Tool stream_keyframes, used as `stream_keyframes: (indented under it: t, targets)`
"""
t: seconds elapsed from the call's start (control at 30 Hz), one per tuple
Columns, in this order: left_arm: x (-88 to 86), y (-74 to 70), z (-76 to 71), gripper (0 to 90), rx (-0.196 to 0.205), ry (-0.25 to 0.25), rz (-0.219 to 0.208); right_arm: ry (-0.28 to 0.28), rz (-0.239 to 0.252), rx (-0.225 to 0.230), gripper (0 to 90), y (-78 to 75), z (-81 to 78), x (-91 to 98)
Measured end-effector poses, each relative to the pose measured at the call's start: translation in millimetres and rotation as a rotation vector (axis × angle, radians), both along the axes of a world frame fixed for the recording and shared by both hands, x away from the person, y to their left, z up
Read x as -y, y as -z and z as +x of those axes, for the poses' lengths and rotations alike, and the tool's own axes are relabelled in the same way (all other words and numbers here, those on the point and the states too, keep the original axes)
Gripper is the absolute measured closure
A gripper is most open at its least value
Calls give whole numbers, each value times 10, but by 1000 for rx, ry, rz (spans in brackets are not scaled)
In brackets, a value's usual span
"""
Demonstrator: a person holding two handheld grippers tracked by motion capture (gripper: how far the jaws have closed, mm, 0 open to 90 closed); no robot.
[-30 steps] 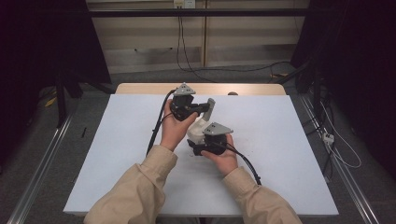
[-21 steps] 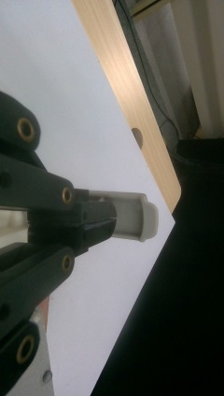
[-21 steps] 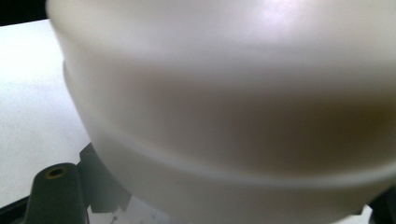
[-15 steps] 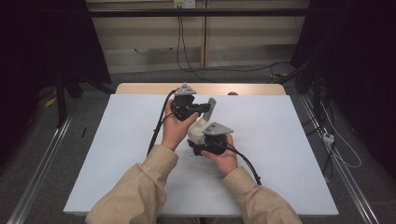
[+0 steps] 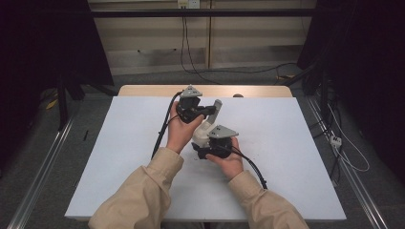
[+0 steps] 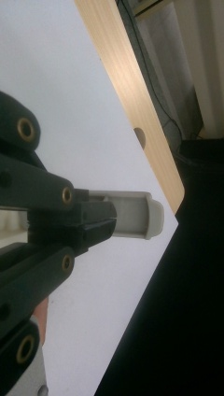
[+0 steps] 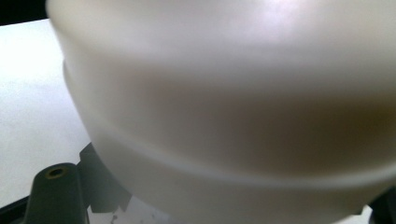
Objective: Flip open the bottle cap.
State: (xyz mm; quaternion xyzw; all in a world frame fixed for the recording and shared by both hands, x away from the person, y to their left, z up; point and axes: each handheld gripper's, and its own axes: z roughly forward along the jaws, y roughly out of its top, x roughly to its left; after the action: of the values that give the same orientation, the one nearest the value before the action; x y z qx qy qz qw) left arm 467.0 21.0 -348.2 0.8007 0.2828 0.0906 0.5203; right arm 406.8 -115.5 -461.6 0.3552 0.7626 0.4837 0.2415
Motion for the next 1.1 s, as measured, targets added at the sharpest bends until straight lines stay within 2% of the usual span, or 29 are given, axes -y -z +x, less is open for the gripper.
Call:
stream_keyframes:
  t: [0.57,1.1]
  targets:
    - [38,33,28,900,-8,-6,-9,0,-1,0,181,1,0,1]
    - [70,45,41,900,-7,-7,8,1,-2,0,181,1,1,1]
